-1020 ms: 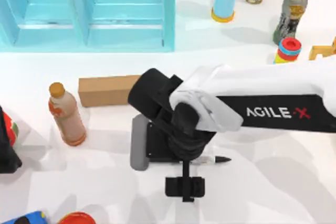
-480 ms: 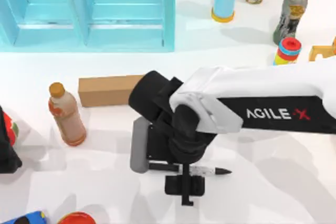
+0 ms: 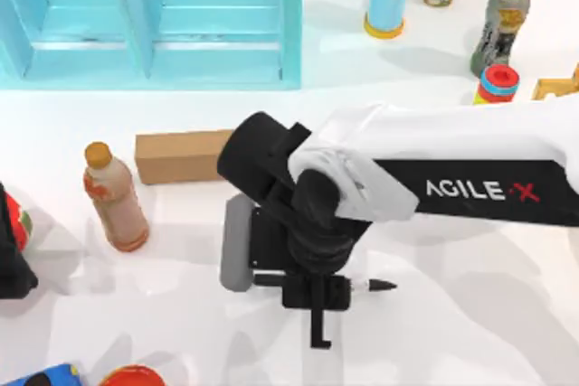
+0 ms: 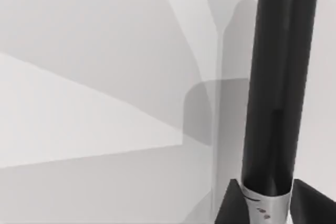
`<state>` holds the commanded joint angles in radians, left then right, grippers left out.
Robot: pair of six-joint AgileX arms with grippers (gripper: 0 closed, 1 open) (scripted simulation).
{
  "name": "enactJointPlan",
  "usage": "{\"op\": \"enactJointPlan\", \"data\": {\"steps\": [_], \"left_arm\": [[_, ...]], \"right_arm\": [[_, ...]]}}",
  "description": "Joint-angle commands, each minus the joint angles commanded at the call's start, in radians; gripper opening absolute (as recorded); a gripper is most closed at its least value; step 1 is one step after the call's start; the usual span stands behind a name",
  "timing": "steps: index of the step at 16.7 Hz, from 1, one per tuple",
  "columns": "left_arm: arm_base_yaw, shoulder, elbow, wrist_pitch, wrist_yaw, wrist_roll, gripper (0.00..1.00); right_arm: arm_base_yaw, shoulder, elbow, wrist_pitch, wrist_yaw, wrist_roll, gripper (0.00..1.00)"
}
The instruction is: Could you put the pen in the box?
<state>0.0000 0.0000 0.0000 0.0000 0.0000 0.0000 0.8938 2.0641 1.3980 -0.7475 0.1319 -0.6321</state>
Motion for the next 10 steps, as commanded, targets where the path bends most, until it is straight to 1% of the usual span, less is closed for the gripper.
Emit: {"op": "enactJointPlan", "data": {"steps": [6,10], "left_arm": [[0.0,0.0,0.0,0.0,0.0,0.0,1.0],[0.0,0.0,0.0,0.0,0.0,0.0,1.0]], "right_arm": [[-0.003,-0.073,0.173,-0.273,-0.001,-0.002,0.0],[-0.005,-0.1,0.214,-0.322,-0.002,-0.001,0.0]]}}
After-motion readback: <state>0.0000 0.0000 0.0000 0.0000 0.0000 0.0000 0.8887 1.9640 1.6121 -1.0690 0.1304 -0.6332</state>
